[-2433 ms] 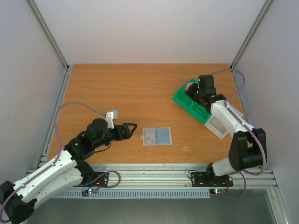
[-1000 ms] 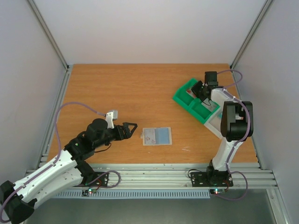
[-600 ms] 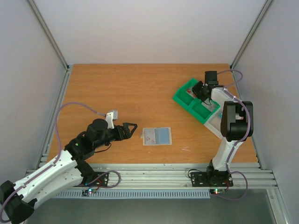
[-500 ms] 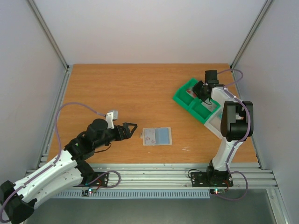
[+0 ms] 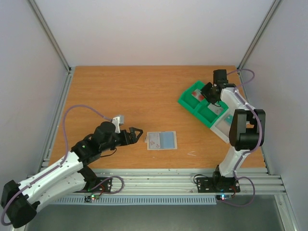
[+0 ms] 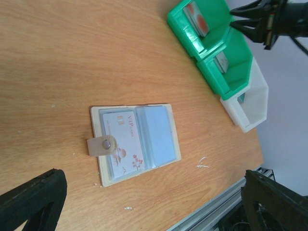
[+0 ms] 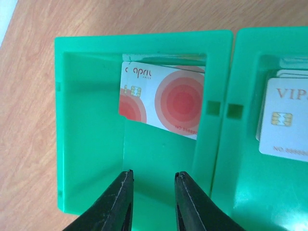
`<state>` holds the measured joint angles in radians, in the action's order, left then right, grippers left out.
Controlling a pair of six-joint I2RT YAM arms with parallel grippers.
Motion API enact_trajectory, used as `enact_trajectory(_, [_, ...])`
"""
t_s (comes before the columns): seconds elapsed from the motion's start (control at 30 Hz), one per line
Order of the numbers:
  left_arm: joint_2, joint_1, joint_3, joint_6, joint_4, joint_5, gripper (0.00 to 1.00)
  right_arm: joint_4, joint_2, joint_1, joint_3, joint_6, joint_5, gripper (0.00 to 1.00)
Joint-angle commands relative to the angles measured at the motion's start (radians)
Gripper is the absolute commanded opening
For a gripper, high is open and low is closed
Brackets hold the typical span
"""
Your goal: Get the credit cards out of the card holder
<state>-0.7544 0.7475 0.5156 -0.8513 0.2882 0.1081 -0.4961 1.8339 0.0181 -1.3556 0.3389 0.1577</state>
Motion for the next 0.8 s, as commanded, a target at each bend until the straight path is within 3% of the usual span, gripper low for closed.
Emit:
enact_trajectory(0.0, [-0.032, 0.002, -0.010, -0.007, -0.048, 0.017, 0.99, -0.081, -0.087, 0.001, -0.010, -0.017, 0.013, 0.27])
enact_trajectory(0.33, [-0.147, 0.002, 0.020, 0.033, -0.063, 0.075, 0.96, -0.126, -0.281, -0.051, 0.100, -0.072, 0.159, 0.28])
enact_trajectory(0.5, [-0.197, 0.001, -0.006, 0.006, -0.149, 0.105, 0.93, -0.149, -0.349, -0.103, 0.164, -0.115, 0.227, 0.28])
enact_trajectory(0.77, [-0.372, 0.001, 0.020, 0.001, -0.268, 0.227, 0.79, -0.129, -0.456, -0.244, 0.290, -0.163, 0.313, 0.28])
